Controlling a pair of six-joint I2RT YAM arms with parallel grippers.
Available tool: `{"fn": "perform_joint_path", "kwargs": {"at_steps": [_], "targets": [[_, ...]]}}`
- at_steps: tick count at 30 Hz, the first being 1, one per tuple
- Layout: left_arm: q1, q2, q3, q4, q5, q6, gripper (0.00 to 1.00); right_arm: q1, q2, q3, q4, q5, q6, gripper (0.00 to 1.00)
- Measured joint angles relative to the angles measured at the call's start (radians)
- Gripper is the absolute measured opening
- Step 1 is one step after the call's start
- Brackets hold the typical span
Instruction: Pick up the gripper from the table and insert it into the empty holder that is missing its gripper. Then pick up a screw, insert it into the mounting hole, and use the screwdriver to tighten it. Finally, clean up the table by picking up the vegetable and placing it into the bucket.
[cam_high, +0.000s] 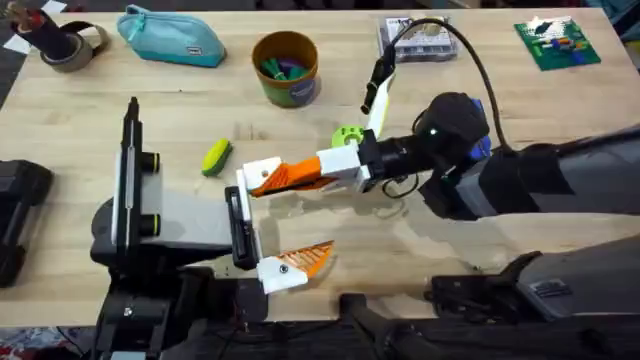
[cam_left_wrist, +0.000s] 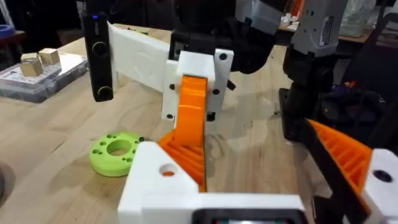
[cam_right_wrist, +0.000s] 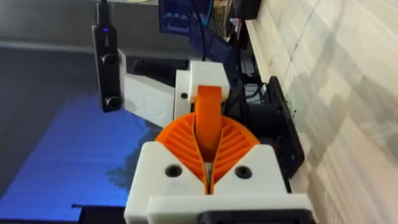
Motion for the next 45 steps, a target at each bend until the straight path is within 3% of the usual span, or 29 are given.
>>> {"fn": "perform_joint_path", "kwargs": {"at_steps": [42, 44, 45], "targets": [[0.000, 0.000, 0.000, 0.001, -0.006, 0.000, 0.987, 0.003, 0.000, 0.000, 0.000, 0.037, -0.016, 0.010], [0.000, 0.000, 0.000, 0.001, -0.007, 0.000, 0.987, 0.003, 0.000, 0.000, -0.001, 0.038, -0.015, 0.040], [0.000, 0.000, 0.000, 0.001, -0.006, 0.000, 0.987, 0.004, 0.000, 0.000, -0.003, 0.039, -0.016, 0.149]]}}
